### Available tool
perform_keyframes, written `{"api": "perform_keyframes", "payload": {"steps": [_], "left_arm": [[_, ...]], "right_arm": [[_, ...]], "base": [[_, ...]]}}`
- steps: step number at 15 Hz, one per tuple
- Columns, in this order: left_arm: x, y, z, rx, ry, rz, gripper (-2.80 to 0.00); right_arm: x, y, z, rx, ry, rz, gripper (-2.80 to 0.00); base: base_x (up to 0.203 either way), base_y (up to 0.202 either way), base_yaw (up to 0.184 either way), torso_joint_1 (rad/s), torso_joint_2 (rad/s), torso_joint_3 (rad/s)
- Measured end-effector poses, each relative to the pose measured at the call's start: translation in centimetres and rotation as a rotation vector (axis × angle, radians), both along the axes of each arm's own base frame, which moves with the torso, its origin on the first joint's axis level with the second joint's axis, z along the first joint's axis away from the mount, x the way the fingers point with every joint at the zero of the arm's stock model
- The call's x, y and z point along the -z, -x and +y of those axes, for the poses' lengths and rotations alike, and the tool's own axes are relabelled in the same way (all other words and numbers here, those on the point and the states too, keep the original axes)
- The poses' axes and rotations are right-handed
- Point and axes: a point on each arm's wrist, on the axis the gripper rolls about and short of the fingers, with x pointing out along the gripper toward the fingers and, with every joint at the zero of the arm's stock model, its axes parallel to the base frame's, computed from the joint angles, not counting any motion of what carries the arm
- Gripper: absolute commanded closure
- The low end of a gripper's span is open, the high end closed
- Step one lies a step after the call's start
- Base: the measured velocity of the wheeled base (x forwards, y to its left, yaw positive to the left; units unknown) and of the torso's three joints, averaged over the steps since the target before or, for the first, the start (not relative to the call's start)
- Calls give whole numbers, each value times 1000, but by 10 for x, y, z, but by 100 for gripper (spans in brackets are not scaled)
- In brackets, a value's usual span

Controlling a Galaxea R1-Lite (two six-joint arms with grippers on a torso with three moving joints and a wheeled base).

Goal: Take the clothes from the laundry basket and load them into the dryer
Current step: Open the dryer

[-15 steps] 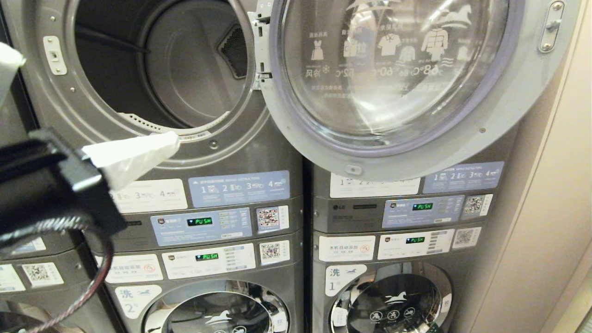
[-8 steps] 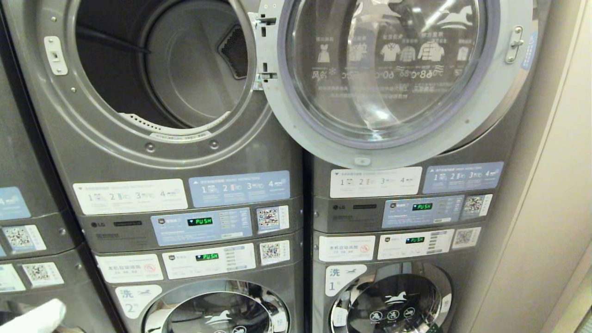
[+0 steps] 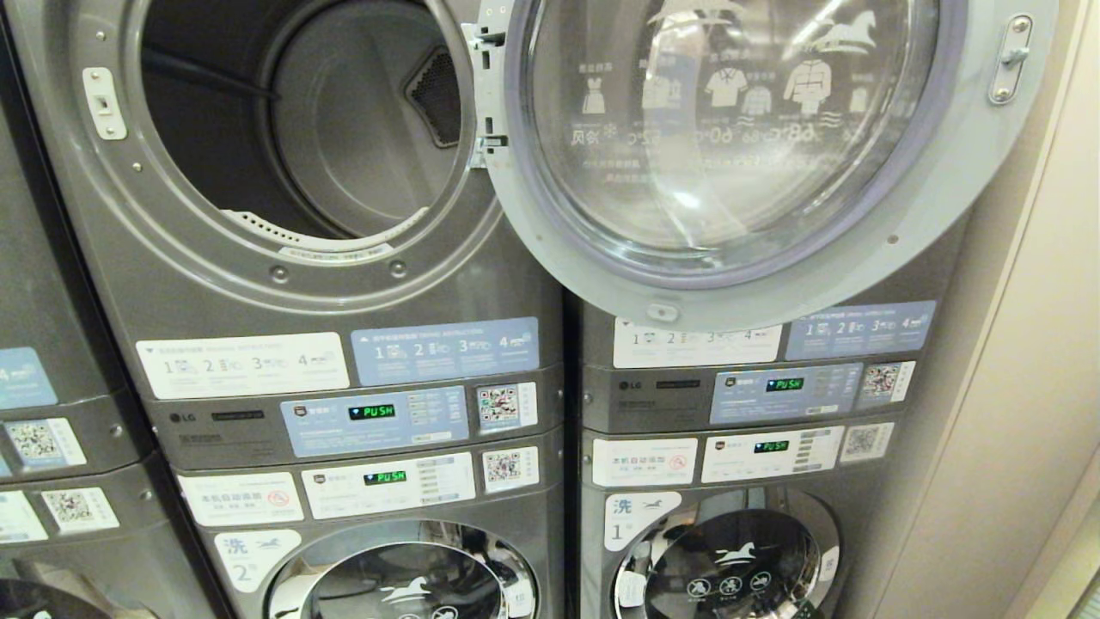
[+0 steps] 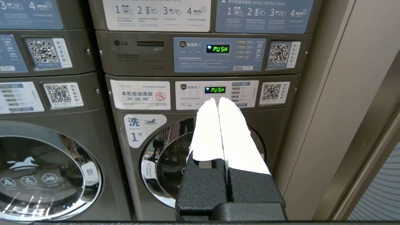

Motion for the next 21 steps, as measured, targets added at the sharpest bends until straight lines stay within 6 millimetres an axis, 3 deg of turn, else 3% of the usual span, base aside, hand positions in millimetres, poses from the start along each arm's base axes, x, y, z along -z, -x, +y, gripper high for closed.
{"api": "perform_keyframes", "payload": {"steps": [3, 8, 21], "left_arm": [[1, 7, 0, -154, -3, -72, 0], [-1, 19, -2, -86, -87, -383, 0], [7, 20, -1, -151, -19, -366, 0]], "right_arm": [[0, 0, 0, 1, -10, 0, 0], [0, 0, 0, 1, -23, -2, 0], [0, 0, 0, 1, -24, -2, 0]], "base": [[0, 0, 0, 0, 0, 0], [0, 0, 0, 0, 0, 0], [0, 0, 0, -9, 20, 10]]}}
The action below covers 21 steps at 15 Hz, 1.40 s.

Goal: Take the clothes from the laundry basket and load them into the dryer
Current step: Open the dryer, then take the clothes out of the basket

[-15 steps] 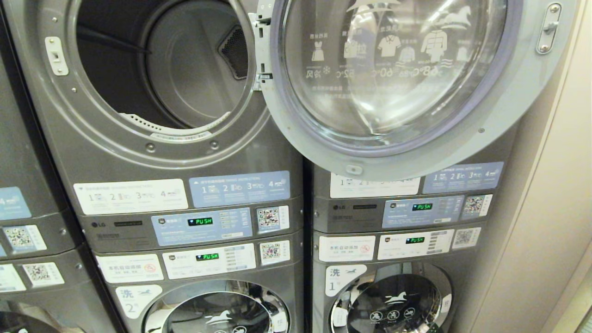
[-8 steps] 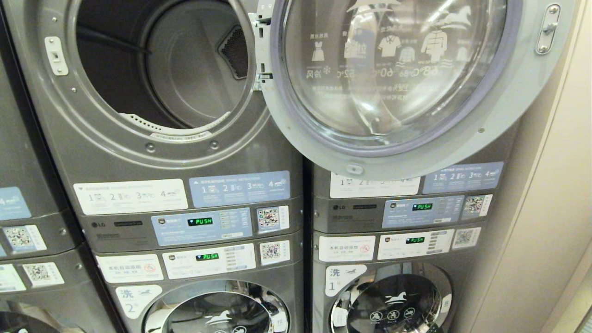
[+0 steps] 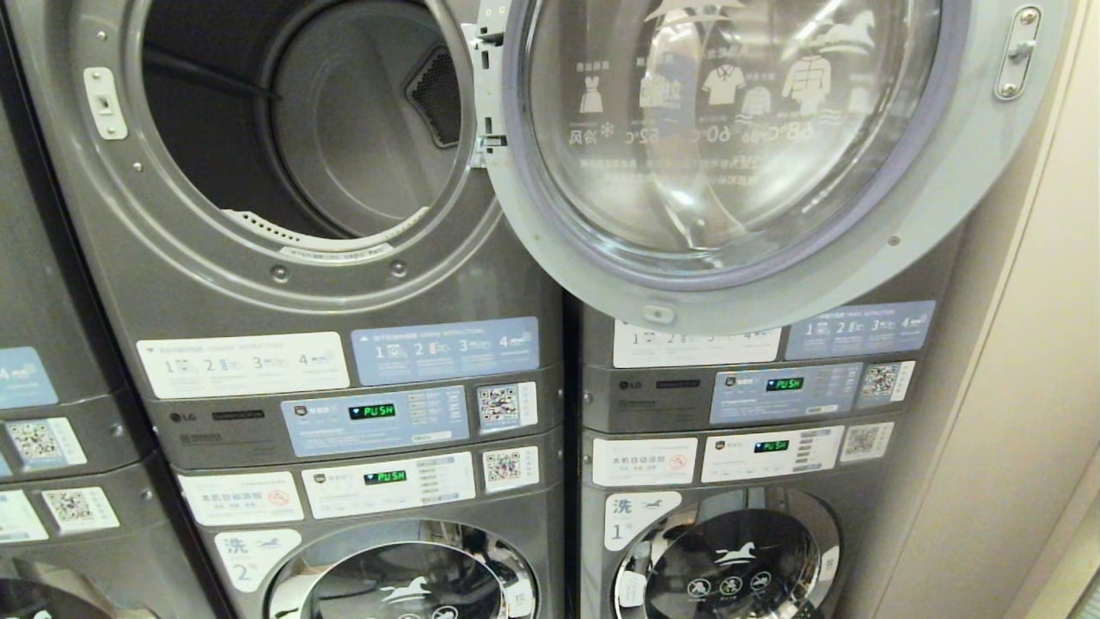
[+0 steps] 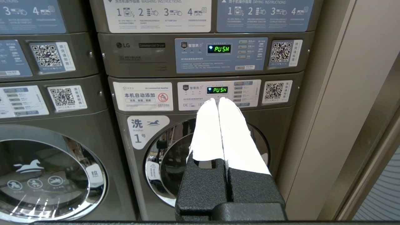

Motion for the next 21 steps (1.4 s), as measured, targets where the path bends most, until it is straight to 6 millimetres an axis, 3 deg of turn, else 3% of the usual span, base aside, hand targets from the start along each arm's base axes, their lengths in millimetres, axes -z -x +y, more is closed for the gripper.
{"api": "perform_keyframes", "payload": {"steps": [21], "left_arm": [[0, 0, 0, 0, 0, 0, 0]], "right_arm": [[0, 0, 0, -5, 25, 0, 0]], "base": [[0, 0, 0, -61, 131, 67]]}}
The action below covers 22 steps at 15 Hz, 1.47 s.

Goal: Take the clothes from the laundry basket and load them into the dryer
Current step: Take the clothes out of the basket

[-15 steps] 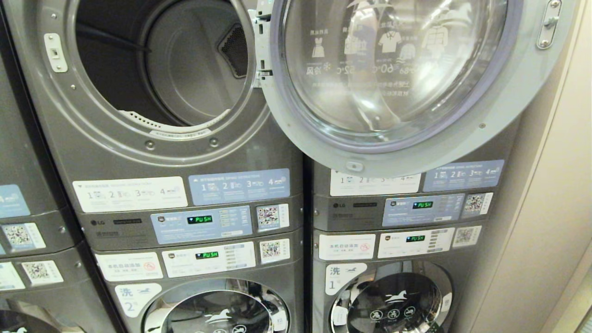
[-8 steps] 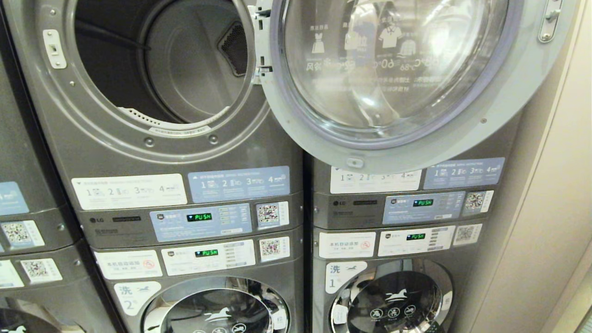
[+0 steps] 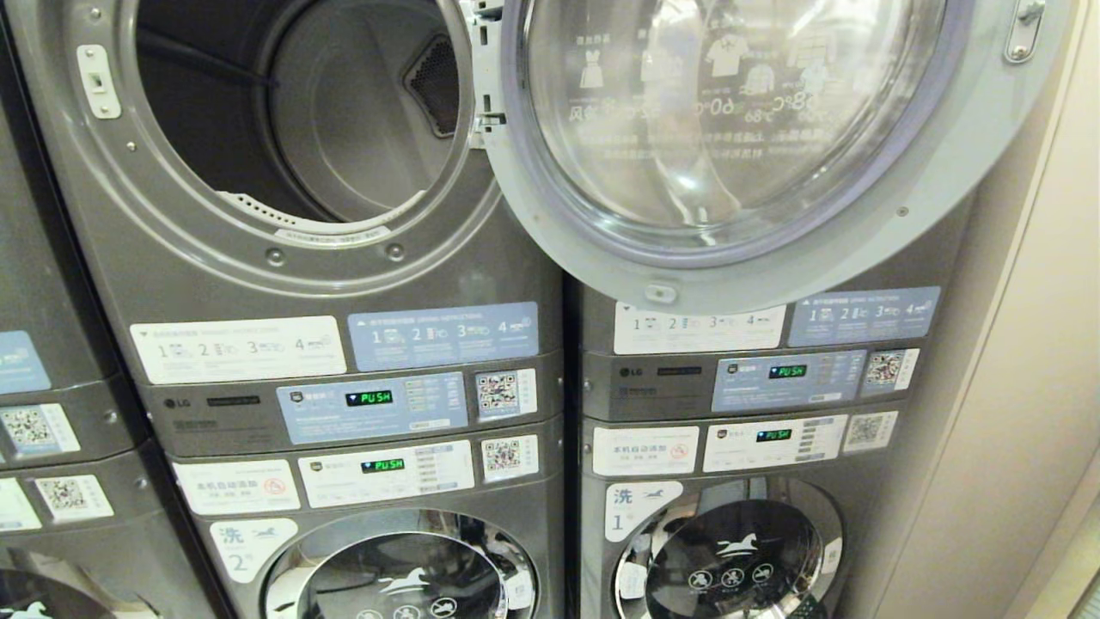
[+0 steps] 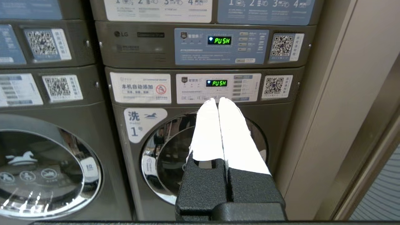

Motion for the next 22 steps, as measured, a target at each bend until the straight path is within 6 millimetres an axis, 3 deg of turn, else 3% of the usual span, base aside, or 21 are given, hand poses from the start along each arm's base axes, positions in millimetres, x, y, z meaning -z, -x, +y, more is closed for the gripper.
{"api": "perform_keyframes", "payload": {"steps": [22], "left_arm": [[0, 0, 0, 0, 0, -1, 0]], "right_arm": [[0, 0, 0, 5, -26, 0, 0]], "base": [[0, 0, 0, -113, 231, 117]]}}
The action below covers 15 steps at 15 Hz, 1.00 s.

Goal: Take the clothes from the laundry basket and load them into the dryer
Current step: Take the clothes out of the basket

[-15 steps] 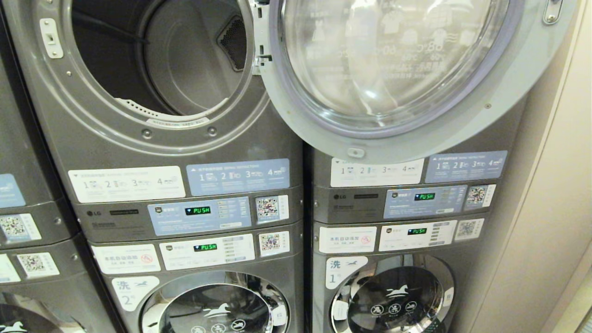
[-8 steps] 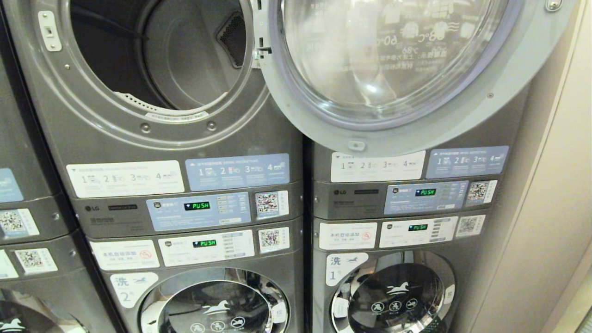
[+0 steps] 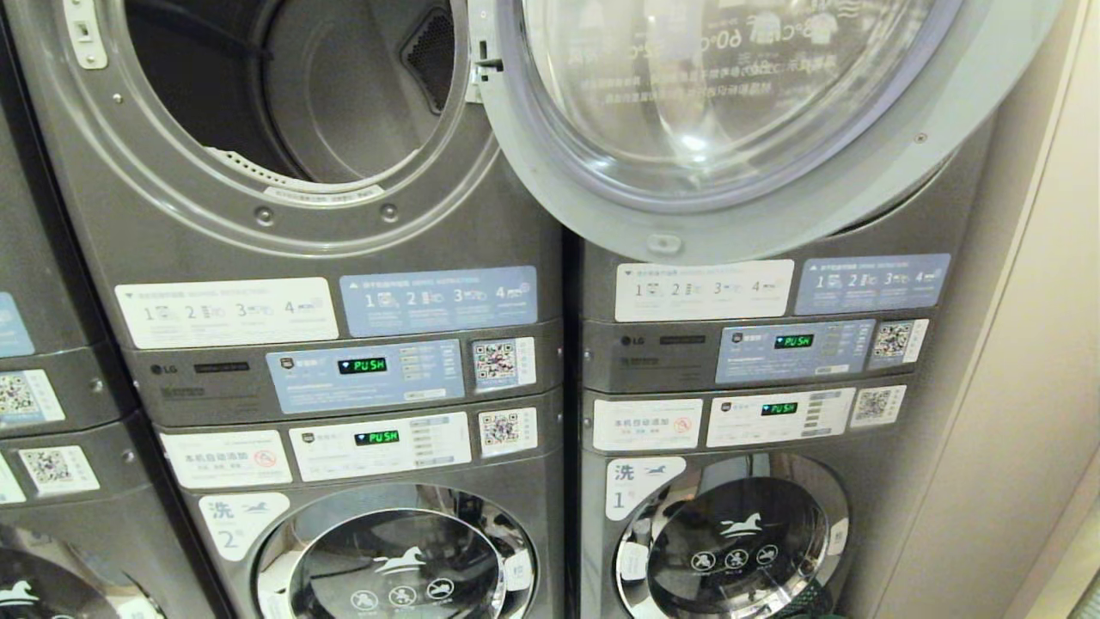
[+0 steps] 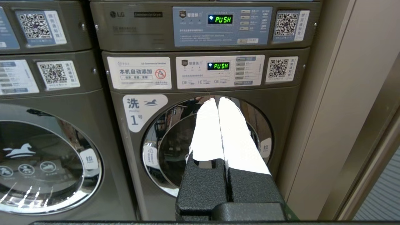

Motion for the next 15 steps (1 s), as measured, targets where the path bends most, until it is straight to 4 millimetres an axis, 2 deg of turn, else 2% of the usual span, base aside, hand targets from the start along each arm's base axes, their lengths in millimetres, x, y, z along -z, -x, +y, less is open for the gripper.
{"api": "perform_keyframes", "payload": {"steps": [15], "left_arm": [[0, 0, 0, 0, 0, 0, 0]], "right_arm": [[0, 0, 0, 0, 2, 0, 0]], "base": [[0, 0, 0, -163, 337, 172]]}}
